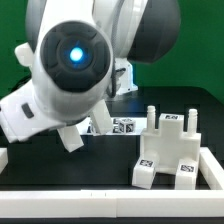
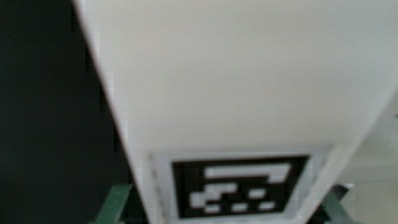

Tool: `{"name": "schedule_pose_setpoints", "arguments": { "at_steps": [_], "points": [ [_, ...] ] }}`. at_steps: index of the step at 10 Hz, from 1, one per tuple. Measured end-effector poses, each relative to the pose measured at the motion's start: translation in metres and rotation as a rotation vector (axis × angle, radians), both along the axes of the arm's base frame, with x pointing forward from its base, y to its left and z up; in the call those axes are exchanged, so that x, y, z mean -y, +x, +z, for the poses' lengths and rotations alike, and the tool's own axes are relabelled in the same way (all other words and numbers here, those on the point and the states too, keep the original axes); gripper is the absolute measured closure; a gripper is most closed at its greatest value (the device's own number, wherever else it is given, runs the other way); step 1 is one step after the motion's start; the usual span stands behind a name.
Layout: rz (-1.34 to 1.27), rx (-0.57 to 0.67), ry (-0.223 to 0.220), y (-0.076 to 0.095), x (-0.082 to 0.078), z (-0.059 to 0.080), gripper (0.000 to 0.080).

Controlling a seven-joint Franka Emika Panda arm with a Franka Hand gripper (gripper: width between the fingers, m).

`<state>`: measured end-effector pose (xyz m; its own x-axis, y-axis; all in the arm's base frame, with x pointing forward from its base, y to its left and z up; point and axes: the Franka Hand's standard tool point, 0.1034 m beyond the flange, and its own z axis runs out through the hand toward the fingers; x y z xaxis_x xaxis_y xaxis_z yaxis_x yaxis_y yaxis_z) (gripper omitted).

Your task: Assemble chair

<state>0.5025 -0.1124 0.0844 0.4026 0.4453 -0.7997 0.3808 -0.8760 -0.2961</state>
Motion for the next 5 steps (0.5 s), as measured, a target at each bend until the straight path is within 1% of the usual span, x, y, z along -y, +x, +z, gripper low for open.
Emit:
{"name": "schedule_pose_setpoints", "arguments": {
  "at_steps": [1, 2, 3, 4, 5],
  "points": [
    [0.004, 0.035, -0.006, 0.0038, 0.0025, 0.0074, 0.0512],
    [0.000, 0.045, -0.010, 0.0014, 0.0039, 0.0056, 0.0512],
    [0.018, 0.035, 0.032, -0.0005, 0.0030, 0.0034, 0.0512],
    [0.074, 0.016, 0.118, -0.0005, 0.0027, 0.0032, 0.0512],
    [0.137, -0.006, 0.214, -0.0007, 0.0026, 0.0028, 0.0512]
  ]
}}
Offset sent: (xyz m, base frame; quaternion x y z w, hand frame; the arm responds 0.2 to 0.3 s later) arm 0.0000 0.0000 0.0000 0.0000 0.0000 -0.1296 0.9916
